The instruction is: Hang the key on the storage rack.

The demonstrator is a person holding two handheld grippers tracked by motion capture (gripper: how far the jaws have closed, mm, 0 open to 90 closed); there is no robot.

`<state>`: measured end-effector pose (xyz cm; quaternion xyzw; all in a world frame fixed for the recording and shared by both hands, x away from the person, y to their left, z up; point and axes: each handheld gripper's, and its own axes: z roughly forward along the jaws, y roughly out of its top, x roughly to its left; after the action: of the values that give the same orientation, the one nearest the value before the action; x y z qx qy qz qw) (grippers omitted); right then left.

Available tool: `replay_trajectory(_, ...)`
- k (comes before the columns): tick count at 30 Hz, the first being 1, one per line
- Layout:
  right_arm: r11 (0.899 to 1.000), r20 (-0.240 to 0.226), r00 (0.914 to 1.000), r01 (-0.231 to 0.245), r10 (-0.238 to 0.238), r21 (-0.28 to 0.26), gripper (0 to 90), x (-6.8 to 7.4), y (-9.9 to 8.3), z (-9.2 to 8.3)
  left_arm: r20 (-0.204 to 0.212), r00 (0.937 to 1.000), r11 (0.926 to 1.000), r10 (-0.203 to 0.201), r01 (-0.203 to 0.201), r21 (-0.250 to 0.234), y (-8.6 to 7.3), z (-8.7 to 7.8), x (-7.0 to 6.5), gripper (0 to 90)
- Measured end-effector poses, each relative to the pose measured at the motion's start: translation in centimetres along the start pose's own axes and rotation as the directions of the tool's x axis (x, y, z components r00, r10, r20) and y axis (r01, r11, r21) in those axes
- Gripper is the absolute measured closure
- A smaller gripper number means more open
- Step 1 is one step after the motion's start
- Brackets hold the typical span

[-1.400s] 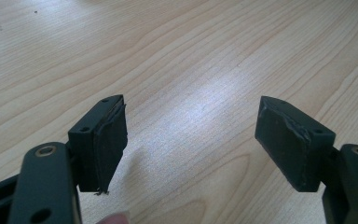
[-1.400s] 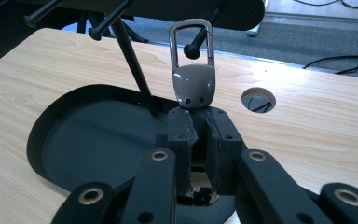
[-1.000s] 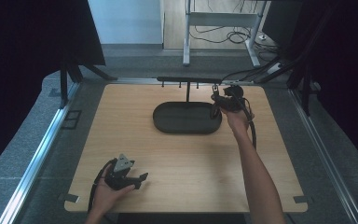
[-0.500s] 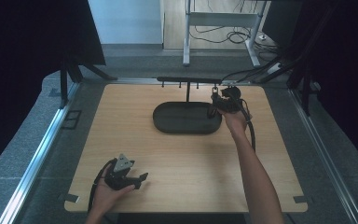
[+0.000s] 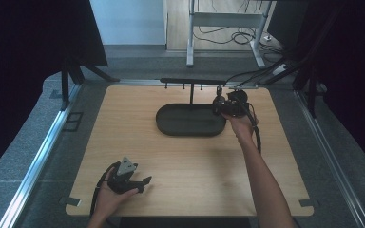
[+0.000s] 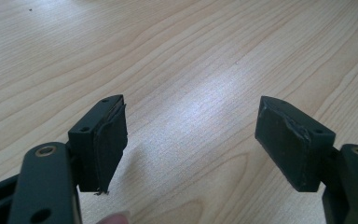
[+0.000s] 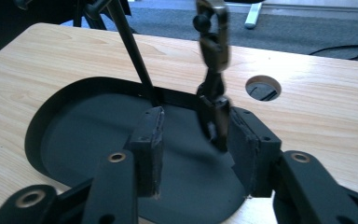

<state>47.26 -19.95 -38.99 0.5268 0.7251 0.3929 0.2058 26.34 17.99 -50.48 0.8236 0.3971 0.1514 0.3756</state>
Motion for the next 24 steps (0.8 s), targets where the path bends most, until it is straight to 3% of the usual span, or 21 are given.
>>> replay_trajectory(9,1.000,-0.027,0.9996,0.009,-0.010,-0.022,52.6,-0.2,-1.0,-1.6,0.001,1.0000,1.0000,0.006,-0.006,0.005,0.0,0.1,-0.2,25.6)
replay_trajectory(19,0.995,-0.072,0.9934,0.086,-0.090,-0.050,49.8,1.7,-2.4,-4.1,0.001,0.9999,0.9999,0.013,-0.013,0.008,0.1,0.2,-0.4,25.6)
replay_trajectory(24,0.992,-0.090,0.9901,0.101,-0.108,-0.075,50.0,2.2,-3.3,-5.1,0.004,0.9999,0.9998,0.016,-0.016,0.008,0.1,0.3,-0.6,25.6)
